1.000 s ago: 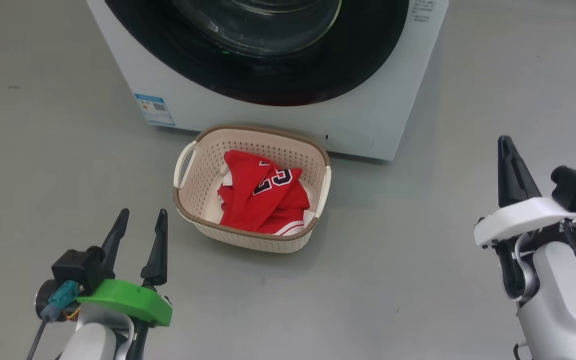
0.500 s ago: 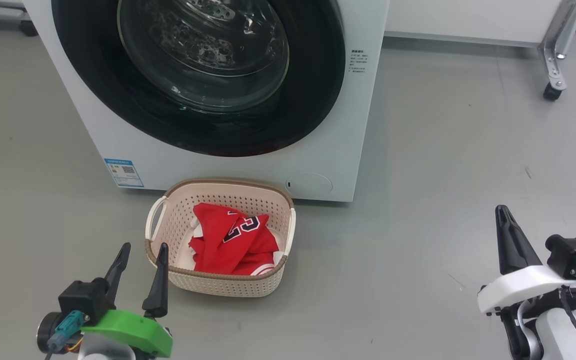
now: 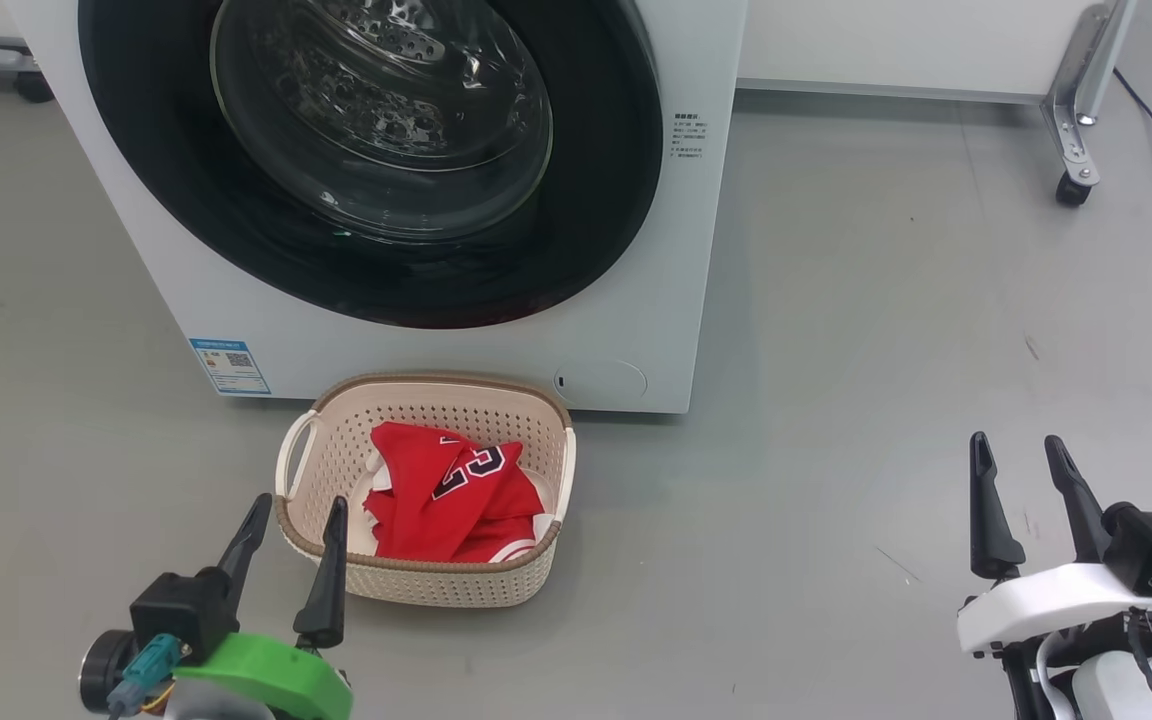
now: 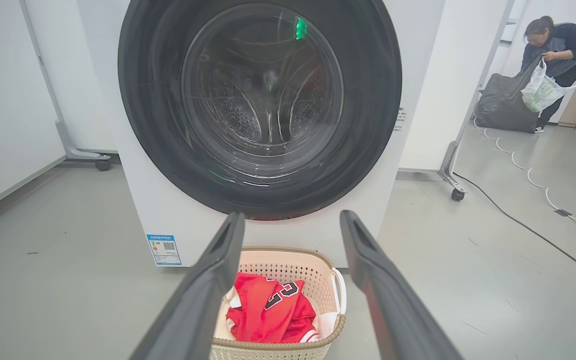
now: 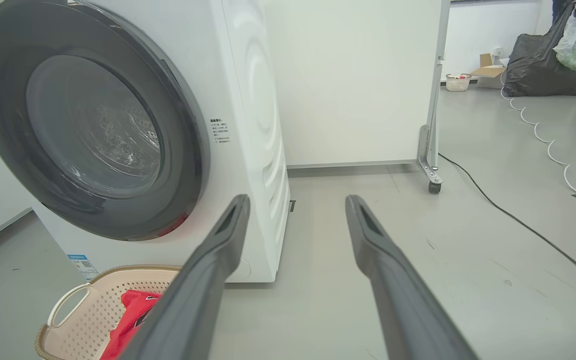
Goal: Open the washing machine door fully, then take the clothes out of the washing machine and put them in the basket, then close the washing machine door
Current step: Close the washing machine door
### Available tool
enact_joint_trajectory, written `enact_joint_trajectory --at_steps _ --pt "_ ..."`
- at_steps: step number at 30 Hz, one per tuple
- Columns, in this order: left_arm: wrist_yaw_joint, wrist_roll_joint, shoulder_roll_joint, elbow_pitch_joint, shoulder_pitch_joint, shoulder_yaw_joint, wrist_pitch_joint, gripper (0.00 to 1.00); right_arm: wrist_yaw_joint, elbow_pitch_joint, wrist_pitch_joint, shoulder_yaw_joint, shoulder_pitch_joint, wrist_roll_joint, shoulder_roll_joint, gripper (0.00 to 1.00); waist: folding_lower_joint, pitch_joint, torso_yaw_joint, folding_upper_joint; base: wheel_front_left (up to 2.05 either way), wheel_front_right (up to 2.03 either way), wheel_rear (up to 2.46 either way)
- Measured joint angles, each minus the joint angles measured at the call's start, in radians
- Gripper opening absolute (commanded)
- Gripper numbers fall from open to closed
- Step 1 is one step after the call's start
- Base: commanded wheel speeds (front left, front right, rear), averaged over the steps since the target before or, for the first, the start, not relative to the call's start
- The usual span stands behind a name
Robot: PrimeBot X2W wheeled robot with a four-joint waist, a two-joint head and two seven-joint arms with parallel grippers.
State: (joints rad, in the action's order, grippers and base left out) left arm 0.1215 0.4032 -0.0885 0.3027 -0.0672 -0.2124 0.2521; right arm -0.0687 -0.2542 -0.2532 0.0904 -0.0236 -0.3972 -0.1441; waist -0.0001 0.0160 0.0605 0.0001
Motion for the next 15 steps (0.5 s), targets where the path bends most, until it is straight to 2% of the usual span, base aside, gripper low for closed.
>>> enact_joint_trajectory --at_steps 15 --pt "0.0 -0.018 0.002 -0.029 0.008 0.011 0.0 1.0 0.0 0.053 0.0 -0.009 0.054 0.027 0.01 1.0 0.0 -0.015 0.0 0.0 0.0 0.0 0.0"
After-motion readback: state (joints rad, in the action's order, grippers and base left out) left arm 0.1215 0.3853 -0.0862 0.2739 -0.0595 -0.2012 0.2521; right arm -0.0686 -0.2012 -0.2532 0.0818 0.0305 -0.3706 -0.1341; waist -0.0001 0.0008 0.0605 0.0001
